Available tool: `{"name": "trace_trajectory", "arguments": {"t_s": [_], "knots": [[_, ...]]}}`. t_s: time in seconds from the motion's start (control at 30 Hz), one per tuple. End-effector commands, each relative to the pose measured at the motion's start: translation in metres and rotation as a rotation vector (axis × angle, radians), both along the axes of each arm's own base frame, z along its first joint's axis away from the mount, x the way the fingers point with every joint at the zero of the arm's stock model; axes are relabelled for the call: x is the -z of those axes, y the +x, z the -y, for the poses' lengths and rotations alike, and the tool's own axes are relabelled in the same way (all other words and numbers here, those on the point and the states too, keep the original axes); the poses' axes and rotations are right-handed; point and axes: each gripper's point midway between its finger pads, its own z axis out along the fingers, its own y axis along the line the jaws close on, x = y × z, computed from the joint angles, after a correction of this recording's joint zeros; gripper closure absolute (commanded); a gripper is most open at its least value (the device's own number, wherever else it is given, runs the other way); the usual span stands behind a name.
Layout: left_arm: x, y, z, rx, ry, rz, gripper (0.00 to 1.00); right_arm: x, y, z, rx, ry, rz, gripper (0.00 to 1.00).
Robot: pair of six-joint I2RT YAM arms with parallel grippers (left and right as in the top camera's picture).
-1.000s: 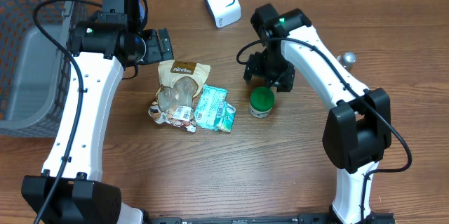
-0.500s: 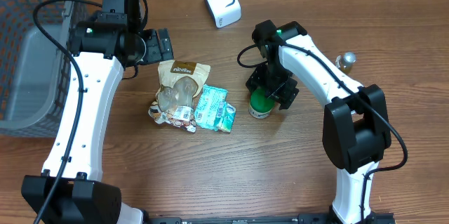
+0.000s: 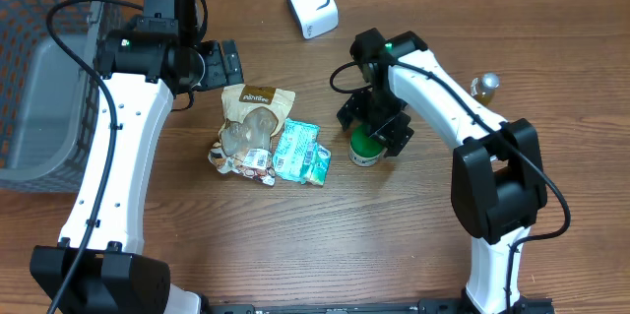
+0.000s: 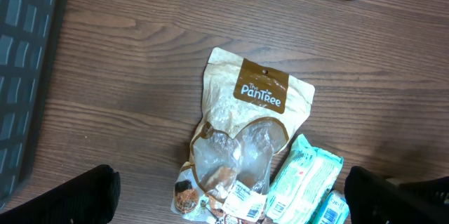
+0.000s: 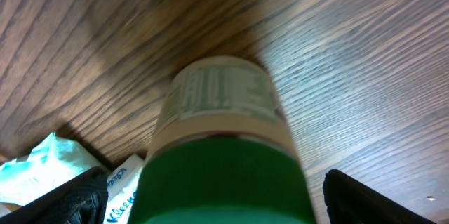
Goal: Scan the item barcode
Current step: 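Lower the right gripper onto the jar's green lid and grasp it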
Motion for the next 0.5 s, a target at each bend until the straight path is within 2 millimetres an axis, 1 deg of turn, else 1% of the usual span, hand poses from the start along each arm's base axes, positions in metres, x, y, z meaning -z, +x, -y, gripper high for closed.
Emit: {"name": "trace_trajectory", "arguments": {"t_s": [0.0,0.13,0.17,0.2,0.23,0.3,0.4,0.47], "knots": [[-0.0026,0.0023,0.0023,-0.001,-0.01,0.009,0.0,-0.0034,-0.0041,-0.0087,-0.015,-0.004,0.019,0.07],[-0.0026,0.0023,0.0023,-0.001,-0.01,0.009,0.0,-0.0018,-0.0025,-0.0058,-0.04,-0.058,0.049,0.11],[-0.0026,0.0023,0.0023,-0.001,-0.01,0.009,0.0,-0.0017,-0.0023,-0.0054,-0.042,-0.063,0.051,0.14],[-0.0027,0.0024,0.0022,-0.001,-0.01,0.01,0.0,-0.0017,-0.0023,-0.0053,-0.042,-0.063,0.052,0.2],[-0.0026,0.0023,0.0023,-0.001,-0.01,0.009,0.0,-0.0017,-0.0023,-0.0053,-0.043,-0.064,0.052,0.22],[-0.0026,0.0023,0.0022,-0.001,-0.01,0.009,0.0,-0.0017,-0.0023,-0.0053,-0.043,-0.064,0.052,0.25],[-0.0026,0.0023,0.0022,-0.001,-0.01,0.009,0.0,-0.0016,-0.0021,-0.0047,-0.053,-0.065,0.054,0.26],[-0.0026,0.0023,0.0022,-0.001,-0.01,0.009,0.01,-0.0015,-0.0017,-0.0003,-0.058,-0.089,0.058,0.3]]}}
